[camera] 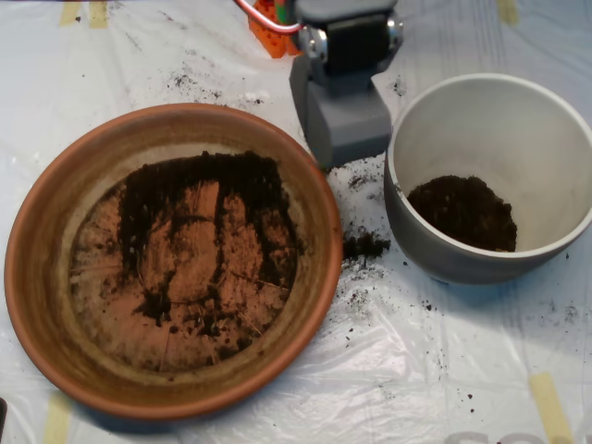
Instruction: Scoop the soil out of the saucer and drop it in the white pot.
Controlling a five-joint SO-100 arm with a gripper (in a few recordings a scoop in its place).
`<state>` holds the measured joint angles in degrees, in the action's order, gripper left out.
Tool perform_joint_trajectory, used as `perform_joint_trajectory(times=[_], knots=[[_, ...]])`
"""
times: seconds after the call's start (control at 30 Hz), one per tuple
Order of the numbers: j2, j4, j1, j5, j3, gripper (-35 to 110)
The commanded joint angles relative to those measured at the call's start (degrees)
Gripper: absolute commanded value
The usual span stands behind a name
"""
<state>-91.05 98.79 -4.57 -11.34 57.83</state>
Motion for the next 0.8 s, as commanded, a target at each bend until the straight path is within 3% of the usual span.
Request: perform_joint_trajectory(times=[0.0,0.27,0.37,0.43,0.77], knots=[[1.76,3.96,-6.42,0.00,-12.48,-1],[2.81,2.99,-16.88,-1.41,-11.60,0],[2.90,4.22,-18.98,-2.64,-11.51,30],[2.90,4.13,-18.90,-2.72,-10.46,40],[-1.49,-0.97,-17.75,-2.81,0.26,40]])
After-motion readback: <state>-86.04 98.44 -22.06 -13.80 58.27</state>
